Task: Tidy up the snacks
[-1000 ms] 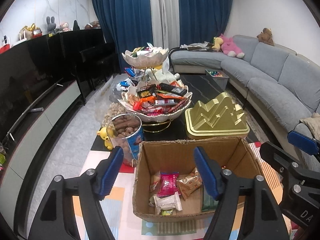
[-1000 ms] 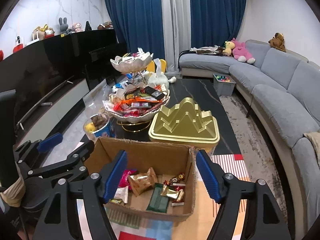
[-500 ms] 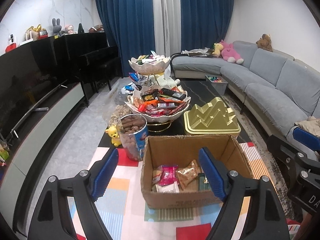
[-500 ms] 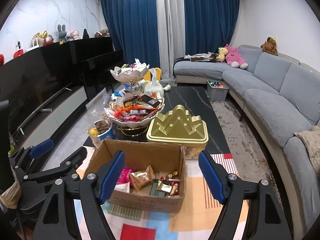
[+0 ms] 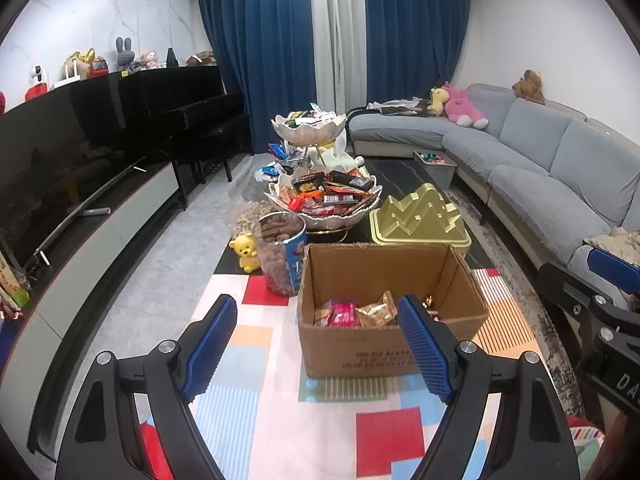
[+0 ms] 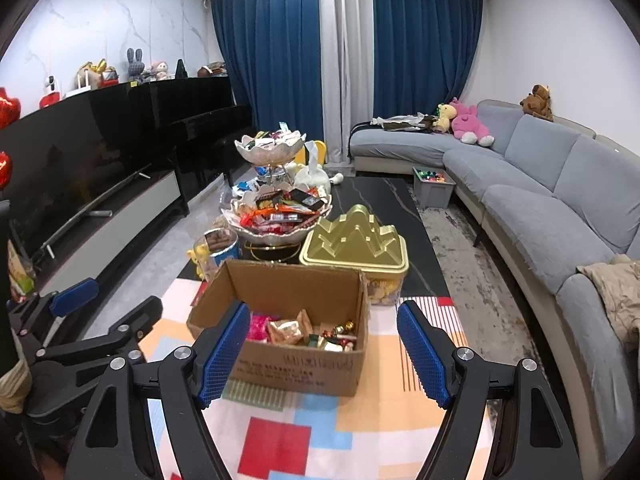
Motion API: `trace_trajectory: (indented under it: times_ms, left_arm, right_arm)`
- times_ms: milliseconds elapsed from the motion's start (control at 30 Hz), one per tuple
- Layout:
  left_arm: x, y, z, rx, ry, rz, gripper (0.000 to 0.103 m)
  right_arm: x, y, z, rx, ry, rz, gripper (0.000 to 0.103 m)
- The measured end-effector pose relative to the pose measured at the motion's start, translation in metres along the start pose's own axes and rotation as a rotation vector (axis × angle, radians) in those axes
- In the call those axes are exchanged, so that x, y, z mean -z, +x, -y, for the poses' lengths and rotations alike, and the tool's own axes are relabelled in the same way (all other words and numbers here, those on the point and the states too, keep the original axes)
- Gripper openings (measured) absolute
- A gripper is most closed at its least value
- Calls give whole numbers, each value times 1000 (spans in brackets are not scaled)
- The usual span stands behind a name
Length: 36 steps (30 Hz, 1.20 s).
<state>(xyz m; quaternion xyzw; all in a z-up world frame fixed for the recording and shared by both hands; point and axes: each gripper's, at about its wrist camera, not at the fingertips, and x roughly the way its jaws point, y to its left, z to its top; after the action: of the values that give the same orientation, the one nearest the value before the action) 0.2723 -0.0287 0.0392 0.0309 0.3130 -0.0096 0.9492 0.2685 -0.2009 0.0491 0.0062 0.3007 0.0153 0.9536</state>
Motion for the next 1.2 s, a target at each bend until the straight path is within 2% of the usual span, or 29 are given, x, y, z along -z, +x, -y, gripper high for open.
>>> trace_trajectory:
  times_ms: [467, 800, 1000, 1200]
  left_arm:
    - [56, -41, -1, -11, 13, -36, 83]
    - [111, -72, -2, -26, 37, -46, 83]
    - [133, -98, -5, -28, 40, -26, 83]
    - [150, -131, -5, -28, 31, 17, 83]
  right_arm:
    - [53, -40, 1, 2, 2, -28, 78]
    - [93, -77, -9, 28, -36, -2, 79]
    - [118, -103, -7, 47, -8, 14, 79]
    - [146, -127, -2, 51, 20, -5, 79]
